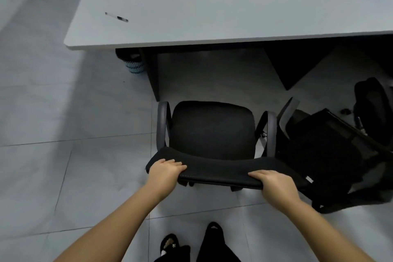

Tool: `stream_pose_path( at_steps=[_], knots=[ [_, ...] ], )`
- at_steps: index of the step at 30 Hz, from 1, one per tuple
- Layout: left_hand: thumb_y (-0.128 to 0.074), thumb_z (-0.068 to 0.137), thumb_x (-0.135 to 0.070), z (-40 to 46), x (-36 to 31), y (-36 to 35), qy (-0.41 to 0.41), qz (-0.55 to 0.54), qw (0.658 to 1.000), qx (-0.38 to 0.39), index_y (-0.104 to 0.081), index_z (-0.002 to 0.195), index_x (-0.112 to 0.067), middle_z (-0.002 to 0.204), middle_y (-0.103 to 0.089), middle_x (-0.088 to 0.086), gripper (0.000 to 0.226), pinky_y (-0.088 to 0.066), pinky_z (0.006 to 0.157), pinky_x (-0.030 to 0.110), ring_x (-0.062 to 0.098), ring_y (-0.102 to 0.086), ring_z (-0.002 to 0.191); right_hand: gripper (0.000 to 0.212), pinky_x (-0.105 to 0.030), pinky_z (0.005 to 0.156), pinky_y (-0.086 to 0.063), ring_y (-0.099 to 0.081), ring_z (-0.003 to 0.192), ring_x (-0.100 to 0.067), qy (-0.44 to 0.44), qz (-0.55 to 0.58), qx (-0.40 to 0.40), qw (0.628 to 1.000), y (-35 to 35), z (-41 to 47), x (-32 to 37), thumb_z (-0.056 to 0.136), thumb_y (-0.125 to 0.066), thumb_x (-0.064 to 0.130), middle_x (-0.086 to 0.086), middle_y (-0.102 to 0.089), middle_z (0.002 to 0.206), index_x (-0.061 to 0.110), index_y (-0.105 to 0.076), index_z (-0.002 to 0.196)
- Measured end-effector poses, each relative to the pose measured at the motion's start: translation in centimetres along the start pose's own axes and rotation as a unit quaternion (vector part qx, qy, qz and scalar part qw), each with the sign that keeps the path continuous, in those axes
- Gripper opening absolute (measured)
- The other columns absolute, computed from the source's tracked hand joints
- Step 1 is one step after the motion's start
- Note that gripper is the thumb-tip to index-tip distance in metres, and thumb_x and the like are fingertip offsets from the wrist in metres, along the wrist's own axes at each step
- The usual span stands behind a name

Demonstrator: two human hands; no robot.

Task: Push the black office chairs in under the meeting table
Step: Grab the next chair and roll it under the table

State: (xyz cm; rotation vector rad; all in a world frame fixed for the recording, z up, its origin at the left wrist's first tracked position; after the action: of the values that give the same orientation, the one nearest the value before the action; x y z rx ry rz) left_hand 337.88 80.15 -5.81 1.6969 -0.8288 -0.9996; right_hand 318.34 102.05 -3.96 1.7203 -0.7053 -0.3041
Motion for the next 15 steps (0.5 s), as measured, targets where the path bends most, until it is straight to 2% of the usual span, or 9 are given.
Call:
stream_pose_path(
  at_steps=[2,3,4,8,15],
  knots=[
    [-0.082,0.05,0.004,0.4,0.3,0.0,-0.017,-0.005,0.999,-0.039,-0.074,0.095,-0.023,0.098,-0.075,0.001,0.054,-0.055,0.082,0.036,0.02,-0.071,0.093,0.053,-0.022,0.059,-0.055,-0.07,0.079,-0.009,0.007,-0.003,0.005,1.0,0.1,0.6,-0.4,0.05,-0.079,0.003,0.015,-0.075,0.089,0.035,-0.072,0.091],
    [-0.087,0.037,0.002,0.7,0.4,0.0,-0.013,0.012,0.999,-0.041,-0.076,0.084,-0.026,0.086,-0.077,-0.003,0.056,-0.058,0.07,0.034,0.017,-0.073,0.081,0.054,-0.02,0.056,-0.055,-0.07,0.075,-0.007,0.015,-0.002,0.012,1.0,0.2,1.0,-0.5,0.045,-0.082,0.004,0.017,-0.075,0.085,0.035,-0.073,0.088],
    [-0.089,0.031,0.001,1.1,0.4,0.2,-0.007,0.014,0.999,-0.041,-0.076,0.08,-0.028,0.08,-0.077,-0.006,0.058,-0.059,0.065,0.033,0.014,-0.073,0.075,0.054,-0.018,0.054,-0.054,-0.07,0.072,-0.005,0.024,-0.003,0.021,0.999,0.4,1.5,-0.5,0.04,-0.084,0.007,0.018,-0.075,0.082,0.036,-0.074,0.085],
    [-0.088,0.024,0.001,3.9,0.7,1.3,-0.012,0.027,0.998,-0.051,-0.076,0.076,-0.029,0.077,-0.077,-0.008,0.061,-0.059,0.061,0.03,0.011,-0.073,0.072,0.055,-0.012,0.047,-0.049,-0.067,0.063,0.002,0.035,-0.005,0.045,0.998,1.3,4.4,-1.2,0.032,-0.087,0.015,0.024,-0.073,0.075,0.04,-0.073,0.078],
    [-0.085,0.021,0.002,11.3,3.1,3.7,-0.023,0.033,0.998,-0.056,-0.076,0.073,-0.03,0.071,-0.076,-0.009,0.062,-0.056,0.052,0.021,0.009,-0.072,0.065,0.054,-0.015,0.042,-0.046,-0.066,0.057,0.002,0.016,-0.059,0.032,0.998,3.4,11.6,-2.6,0.035,-0.087,0.024,0.024,-0.072,0.074,0.044,-0.071,0.082]
  ],
)
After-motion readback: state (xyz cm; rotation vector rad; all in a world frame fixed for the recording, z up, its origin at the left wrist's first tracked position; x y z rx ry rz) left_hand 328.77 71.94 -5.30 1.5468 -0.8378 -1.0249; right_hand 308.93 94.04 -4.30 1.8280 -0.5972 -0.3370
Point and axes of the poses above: each hand's wrist, its own z-axis towards the middle knuckle, its own y-axis out of the back of the hand, x = y × z, the point moved 3 cm from there along z, towards the middle knuckle
